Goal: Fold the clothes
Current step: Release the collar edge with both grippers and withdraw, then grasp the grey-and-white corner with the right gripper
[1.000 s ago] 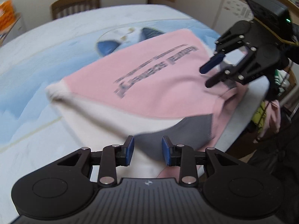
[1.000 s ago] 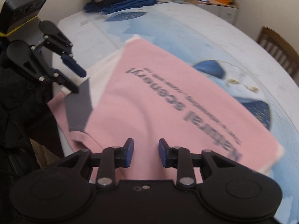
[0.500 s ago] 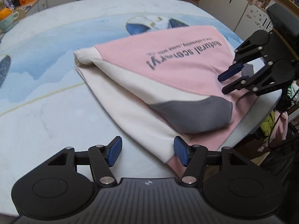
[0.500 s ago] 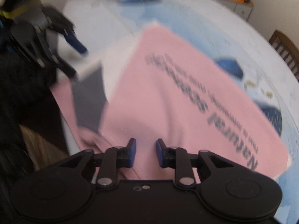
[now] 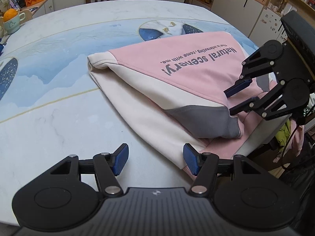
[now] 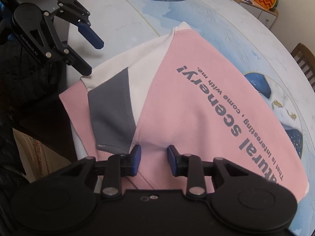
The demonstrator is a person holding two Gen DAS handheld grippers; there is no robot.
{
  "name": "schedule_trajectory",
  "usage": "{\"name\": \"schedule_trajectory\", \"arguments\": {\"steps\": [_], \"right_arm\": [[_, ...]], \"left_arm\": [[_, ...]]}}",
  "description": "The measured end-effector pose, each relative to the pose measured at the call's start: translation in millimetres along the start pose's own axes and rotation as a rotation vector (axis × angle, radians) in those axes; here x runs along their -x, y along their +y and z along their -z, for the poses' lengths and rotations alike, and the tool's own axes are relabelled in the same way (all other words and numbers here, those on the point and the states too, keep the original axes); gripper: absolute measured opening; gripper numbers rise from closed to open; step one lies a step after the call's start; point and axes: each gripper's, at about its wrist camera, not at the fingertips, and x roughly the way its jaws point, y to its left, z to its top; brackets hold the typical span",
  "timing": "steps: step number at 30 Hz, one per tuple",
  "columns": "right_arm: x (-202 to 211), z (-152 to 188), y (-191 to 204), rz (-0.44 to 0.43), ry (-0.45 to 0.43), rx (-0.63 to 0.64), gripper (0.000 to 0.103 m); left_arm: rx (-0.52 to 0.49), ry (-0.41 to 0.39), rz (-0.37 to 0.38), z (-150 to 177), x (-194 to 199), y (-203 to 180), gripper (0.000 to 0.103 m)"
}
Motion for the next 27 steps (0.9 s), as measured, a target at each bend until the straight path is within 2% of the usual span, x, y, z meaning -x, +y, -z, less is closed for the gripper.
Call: {"name": "schedule_trajectory", "arguments": {"steps": [5,14,18,20,27], "right_arm": [[8.8,-4.8,3.0,0.009,-0.006,0.002,0.103],[26.1,-17.8,13.0,0.013,-0.064,0.006,0.103],[31.5,-25.9,18.6,-0.026,-0.103,-0.064,0.103],[31.0,-29.6,25.7,-0.045,-0.139,-0.089,0.103],[1.7,-43.9,50.8,-0.073,-0.127,-0.133,0.103]], "left_arm": [[0.002,-0.005,-0.003,-1.7,2.0,6.4,0.06],[-0.026,0.001,-0.012,-5.6,2.6,15.4,0.068],[-0.037,0.007,-0.021,-12.8,0.6,25.2,0.075],[-0.018,0.009,-0.024,-18.8,-2.0,34.3,0.076],[0.075,0.003,-0.012,-48.5,-26.2,56.1,0.076]]}}
